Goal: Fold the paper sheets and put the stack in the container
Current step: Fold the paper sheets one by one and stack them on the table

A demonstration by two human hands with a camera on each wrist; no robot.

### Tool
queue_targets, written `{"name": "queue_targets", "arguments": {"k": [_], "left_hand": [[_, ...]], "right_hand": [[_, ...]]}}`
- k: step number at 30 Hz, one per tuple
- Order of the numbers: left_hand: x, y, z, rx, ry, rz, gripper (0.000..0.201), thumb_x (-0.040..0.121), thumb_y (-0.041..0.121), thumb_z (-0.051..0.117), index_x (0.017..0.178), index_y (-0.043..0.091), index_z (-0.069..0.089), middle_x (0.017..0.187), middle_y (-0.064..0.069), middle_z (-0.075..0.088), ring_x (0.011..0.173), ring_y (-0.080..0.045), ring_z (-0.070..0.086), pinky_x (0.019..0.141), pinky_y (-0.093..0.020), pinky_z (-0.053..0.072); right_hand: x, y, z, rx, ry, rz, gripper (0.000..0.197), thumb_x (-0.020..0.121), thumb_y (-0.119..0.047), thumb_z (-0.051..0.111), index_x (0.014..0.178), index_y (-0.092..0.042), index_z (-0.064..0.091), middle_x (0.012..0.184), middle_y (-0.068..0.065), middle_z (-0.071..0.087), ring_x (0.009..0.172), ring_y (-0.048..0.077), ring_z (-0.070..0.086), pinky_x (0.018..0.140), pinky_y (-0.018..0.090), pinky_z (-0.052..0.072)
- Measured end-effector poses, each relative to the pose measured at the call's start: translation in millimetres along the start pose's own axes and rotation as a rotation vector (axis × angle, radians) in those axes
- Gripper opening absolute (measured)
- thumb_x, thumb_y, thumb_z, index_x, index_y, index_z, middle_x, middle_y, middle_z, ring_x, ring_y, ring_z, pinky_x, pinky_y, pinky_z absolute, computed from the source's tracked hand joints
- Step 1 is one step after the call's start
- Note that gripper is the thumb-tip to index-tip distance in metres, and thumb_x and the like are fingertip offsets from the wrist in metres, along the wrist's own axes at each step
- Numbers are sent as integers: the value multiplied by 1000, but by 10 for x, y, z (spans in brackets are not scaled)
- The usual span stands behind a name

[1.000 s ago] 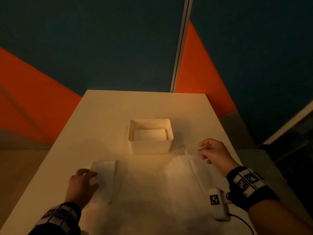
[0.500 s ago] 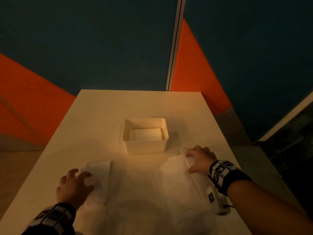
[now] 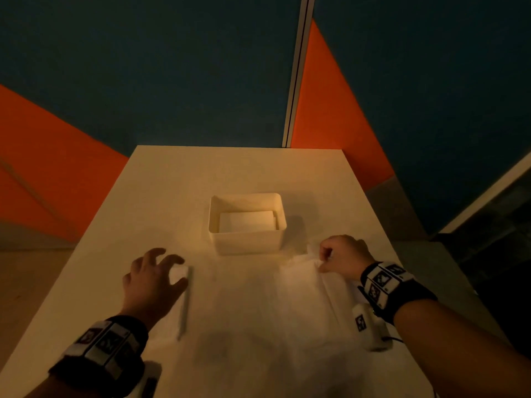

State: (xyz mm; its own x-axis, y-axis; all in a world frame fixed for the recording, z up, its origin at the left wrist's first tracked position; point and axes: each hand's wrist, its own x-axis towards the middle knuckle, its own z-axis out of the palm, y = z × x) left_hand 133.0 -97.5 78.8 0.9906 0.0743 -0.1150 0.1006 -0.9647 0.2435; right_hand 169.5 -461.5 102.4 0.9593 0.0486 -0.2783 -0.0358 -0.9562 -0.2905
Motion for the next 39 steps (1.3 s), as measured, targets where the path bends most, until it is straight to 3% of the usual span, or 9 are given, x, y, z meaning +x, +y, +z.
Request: {"name": "queue_targets", "arguments": {"k": [3,6,12,15,17,20,25,33,39], "left_hand": [[-3,245,-120,-214,-92,164,23,83,36,67,103,42,56,129,6,50,113,-17,47,92,-35,42],[-82,536,-272,-459,-452,240,21,81,40,67,100,42,58,119,15,55,103,-5,54,87,-20,45],[-201,883,-295,-690,-913,240,96,38,92,56,115,34,62,119,14,62,111,-6,56,99,-29,44],[-250,978,-358,-1119,-867,131,86,51,82,63,115,25,61,119,2,67,110,-16,62,93,-29,50],[-260,1031,-466,-1416,-737,68,50,78,55,59,113,19,62,111,-3,70,103,-18,66,81,-27,54],[-207,1069,-593,-1589,-516,70,32,83,21,55,111,11,63,104,-8,71,96,-22,67,79,-32,58],[-145,1023,-704,-1508,-264,193,35,78,21,71,110,9,67,109,-13,70,95,-27,67,80,-39,56],[-101,920,-810,-1355,-346,342,24,81,3,61,97,15,75,97,-7,74,89,-19,70,75,-29,57],[-74,804,-842,-1332,-408,361,20,77,16,63,90,16,78,104,-2,72,96,-17,67,76,-23,54]], "right_hand": [[-52,-94,-251,89,-127,-118,22,74,-20,76,66,-32,59,71,-14,58,71,5,54,75,27,43],[-176,-307,-527,268,-183,-190,19,79,-11,74,75,-27,63,67,-12,57,62,-2,53,66,19,44],[-475,-742,-820,1035,-47,-258,14,86,3,59,85,-11,62,73,1,68,66,9,63,60,18,51],[-523,-853,-775,1240,50,-226,14,89,1,55,88,-11,61,71,-2,68,62,7,63,56,18,50],[-525,-880,-705,1307,102,-184,13,89,0,55,89,-11,62,73,1,69,65,9,64,57,20,51],[-540,-867,-608,1368,85,-123,17,88,2,55,96,-11,64,79,5,71,71,16,66,62,27,54],[-582,-804,-479,1443,-91,-137,37,84,5,54,115,-13,64,104,14,71,92,26,68,80,38,53],[-544,-771,-407,1565,-39,-48,28,87,7,50,95,-8,72,91,8,74,80,19,70,66,28,56],[-537,-693,-477,1647,-191,-13,51,88,-37,34,74,-10,74,82,11,68,71,22,60,68,33,43]]}}
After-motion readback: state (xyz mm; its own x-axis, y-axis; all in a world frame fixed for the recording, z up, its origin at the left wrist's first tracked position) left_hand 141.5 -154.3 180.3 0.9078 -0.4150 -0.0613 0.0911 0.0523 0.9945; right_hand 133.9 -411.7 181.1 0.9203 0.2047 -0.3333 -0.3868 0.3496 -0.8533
